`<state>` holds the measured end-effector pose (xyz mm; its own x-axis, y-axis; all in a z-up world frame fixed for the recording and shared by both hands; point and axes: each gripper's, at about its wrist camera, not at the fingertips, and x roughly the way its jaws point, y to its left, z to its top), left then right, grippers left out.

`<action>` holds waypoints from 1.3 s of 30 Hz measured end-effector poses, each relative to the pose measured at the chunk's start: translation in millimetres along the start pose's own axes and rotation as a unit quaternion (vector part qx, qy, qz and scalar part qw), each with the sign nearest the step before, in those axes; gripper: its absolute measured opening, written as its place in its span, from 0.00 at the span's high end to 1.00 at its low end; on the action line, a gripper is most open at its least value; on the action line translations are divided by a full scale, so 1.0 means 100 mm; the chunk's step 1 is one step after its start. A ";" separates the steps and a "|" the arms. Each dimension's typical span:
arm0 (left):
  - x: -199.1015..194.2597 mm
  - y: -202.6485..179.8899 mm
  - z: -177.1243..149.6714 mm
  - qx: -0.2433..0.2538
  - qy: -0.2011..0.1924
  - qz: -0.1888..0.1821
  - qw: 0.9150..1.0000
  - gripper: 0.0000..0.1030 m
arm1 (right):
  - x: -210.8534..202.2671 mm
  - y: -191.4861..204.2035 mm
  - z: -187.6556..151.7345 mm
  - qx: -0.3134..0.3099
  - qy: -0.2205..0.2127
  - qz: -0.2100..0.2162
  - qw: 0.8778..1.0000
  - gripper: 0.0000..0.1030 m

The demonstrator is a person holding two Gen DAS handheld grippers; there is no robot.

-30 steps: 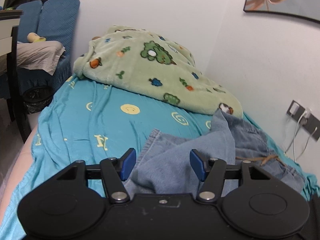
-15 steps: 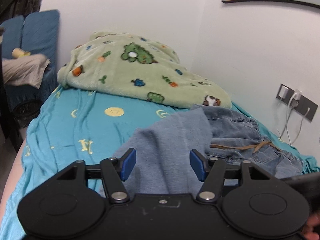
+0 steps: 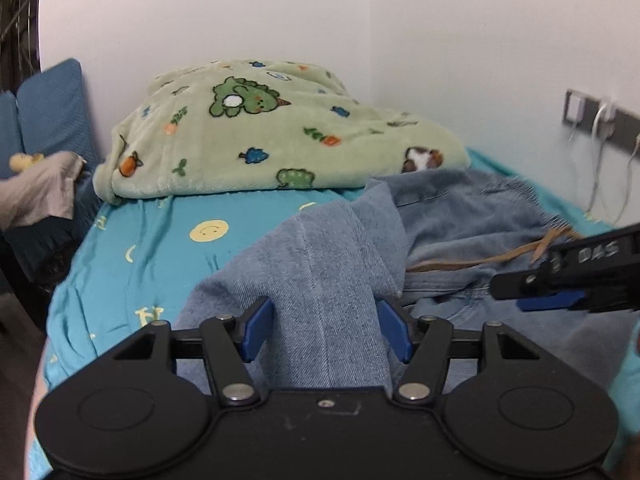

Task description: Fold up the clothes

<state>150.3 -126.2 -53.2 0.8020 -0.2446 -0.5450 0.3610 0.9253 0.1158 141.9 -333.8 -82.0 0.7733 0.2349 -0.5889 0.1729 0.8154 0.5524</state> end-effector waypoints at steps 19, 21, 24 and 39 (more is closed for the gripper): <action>-0.21 0.14 0.05 -0.011 -0.001 0.102 0.995 0.94 | 0.15 0.16 -0.04 -0.037 0.030 0.052 0.998 0.59; -0.35 0.20 0.01 -0.029 -0.001 0.095 0.995 0.95 | 0.12 0.19 -0.06 -0.034 0.030 0.087 0.995 0.59; -0.51 0.30 -0.09 -0.059 0.009 0.089 0.994 1.00 | 0.08 0.28 -0.12 -0.036 0.029 0.145 0.988 0.59; -0.75 0.65 -0.39 -0.119 0.004 0.047 0.992 0.96 | 0.39 0.76 -0.28 -0.124 0.011 0.162 0.979 0.56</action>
<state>95.2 -36.6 -37.6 0.8228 -0.1528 -0.5473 0.1612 0.9864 -0.0330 168.6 -247.7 -79.3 0.7500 0.5106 -0.4205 -0.2344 0.7996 0.5529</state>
